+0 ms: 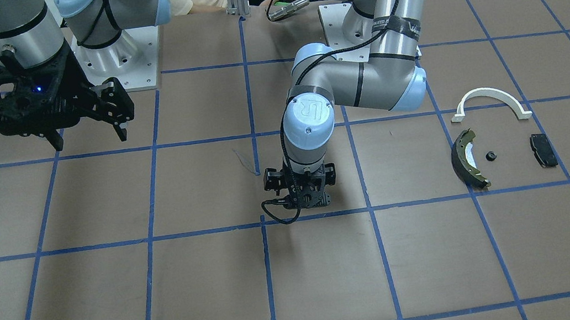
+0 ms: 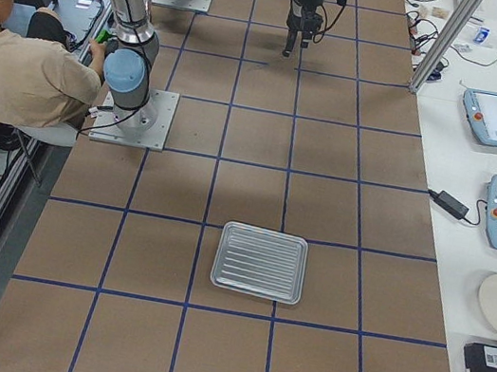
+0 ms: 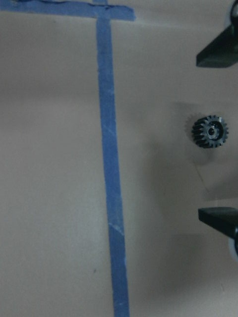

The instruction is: Place bearing gear from tray to pile

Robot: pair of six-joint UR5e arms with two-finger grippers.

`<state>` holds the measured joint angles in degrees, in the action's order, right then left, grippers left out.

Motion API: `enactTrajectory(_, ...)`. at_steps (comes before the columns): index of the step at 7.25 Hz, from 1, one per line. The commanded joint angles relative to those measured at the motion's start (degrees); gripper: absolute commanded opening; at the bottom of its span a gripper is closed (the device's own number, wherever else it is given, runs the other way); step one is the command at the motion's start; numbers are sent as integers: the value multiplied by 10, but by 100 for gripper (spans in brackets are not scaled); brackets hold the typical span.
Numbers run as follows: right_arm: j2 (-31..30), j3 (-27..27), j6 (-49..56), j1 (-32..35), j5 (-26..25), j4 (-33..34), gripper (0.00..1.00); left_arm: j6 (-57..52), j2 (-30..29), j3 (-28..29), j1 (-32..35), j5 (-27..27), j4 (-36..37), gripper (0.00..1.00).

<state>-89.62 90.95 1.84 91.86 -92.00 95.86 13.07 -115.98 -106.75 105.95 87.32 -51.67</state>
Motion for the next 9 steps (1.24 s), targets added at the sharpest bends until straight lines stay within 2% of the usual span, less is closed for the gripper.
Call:
enactTrajectory(1, -1, 2, 0, 3, -1, -1, 100, -1, -3, 1, 0, 0, 0, 40)
enactTrajectory(2, -1, 2, 0, 3, 0, -1, 100, -1, -4, 0, 0, 0, 0, 23)
enactTrajectory(3, -1, 2, 0, 2, 0, -1, 100, -1, -4, 1, 0, 0, 0, 0)
enactTrajectory(5, -1, 3, 0, 3, 0, -2, 100, -1, 5, 21, -7, 6, 0, 0)
enactTrajectory(6, -1, 3, 0, 2, 0, -2, 100, -25, 11, 56, -22, 7, -18, 0)
enactTrajectory(8, -2, 3, 0, 2, 0, -1, 100, -107, 20, 146, -105, 12, -169, 0)
enactTrajectory(9, -2, 3, 0, 2, -1, -2, 100, -155, 22, 180, -137, 46, -216, 0)
